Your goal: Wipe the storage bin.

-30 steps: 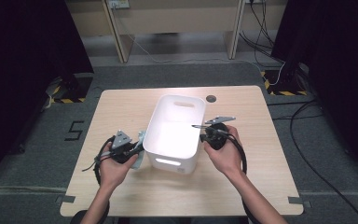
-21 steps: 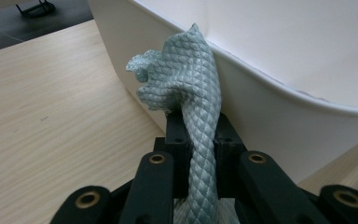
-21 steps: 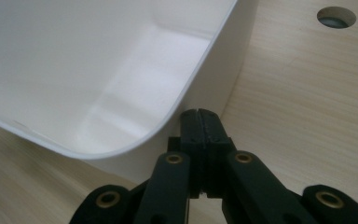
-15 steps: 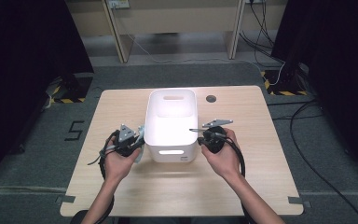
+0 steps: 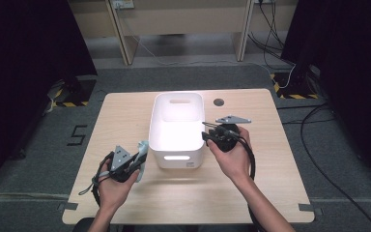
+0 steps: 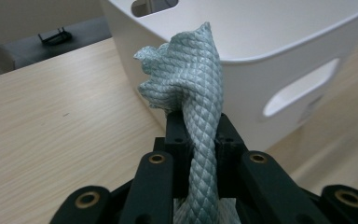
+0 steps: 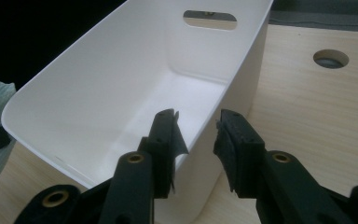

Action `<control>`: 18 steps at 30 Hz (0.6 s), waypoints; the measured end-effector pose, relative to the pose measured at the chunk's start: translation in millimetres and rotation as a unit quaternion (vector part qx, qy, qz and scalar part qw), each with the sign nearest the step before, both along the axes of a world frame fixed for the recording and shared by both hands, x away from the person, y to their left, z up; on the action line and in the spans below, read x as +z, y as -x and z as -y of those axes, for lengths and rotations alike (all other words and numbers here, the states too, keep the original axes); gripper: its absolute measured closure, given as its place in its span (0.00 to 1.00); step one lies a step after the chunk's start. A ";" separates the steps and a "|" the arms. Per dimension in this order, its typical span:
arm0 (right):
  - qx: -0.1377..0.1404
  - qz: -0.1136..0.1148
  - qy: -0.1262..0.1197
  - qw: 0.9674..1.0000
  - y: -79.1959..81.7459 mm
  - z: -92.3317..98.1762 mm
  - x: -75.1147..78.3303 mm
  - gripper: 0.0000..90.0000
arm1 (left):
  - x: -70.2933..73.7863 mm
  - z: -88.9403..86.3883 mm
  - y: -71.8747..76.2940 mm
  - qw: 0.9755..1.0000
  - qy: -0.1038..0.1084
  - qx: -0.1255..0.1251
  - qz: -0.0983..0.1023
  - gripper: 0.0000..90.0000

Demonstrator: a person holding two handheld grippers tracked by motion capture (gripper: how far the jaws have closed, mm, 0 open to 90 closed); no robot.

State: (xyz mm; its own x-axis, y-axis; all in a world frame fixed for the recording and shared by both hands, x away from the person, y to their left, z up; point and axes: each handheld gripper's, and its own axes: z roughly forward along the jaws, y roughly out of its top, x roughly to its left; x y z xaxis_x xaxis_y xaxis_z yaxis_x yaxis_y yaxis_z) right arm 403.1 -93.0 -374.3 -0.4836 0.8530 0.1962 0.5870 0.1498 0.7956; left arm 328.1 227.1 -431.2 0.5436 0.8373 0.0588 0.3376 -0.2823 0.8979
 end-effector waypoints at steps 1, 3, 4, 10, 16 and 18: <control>0.002 -0.001 -0.001 1.000 -1.0 -2.1 -0.2 0.72 | -0.3 1.6 1.5 1.000 0.003 -0.006 0.000 0.88; 0.001 -0.007 -0.001 1.000 -3.1 -4.2 -0.9 0.71 | -1.9 6.9 4.1 1.000 -0.002 -0.019 0.000 0.88; 0.001 -0.012 0.002 1.000 -4.7 -5.0 -1.8 0.71 | -3.1 9.4 4.2 1.000 -0.005 -0.023 -0.001 0.88; 0.002 -0.029 0.013 0.999 -9.5 -8.7 -9.5 0.72 | -11.9 18.4 3.1 0.999 -0.010 -0.039 -0.010 0.88; 0.008 -0.031 0.035 0.999 -9.0 -14.2 -15.0 0.73 | -14.0 19.0 -1.5 0.999 -0.002 -0.041 -0.014 0.88; 0.008 -0.031 0.035 0.999 -9.0 -14.7 -14.8 0.74 | -15.1 19.8 -3.5 0.999 0.004 -0.042 -0.017 0.88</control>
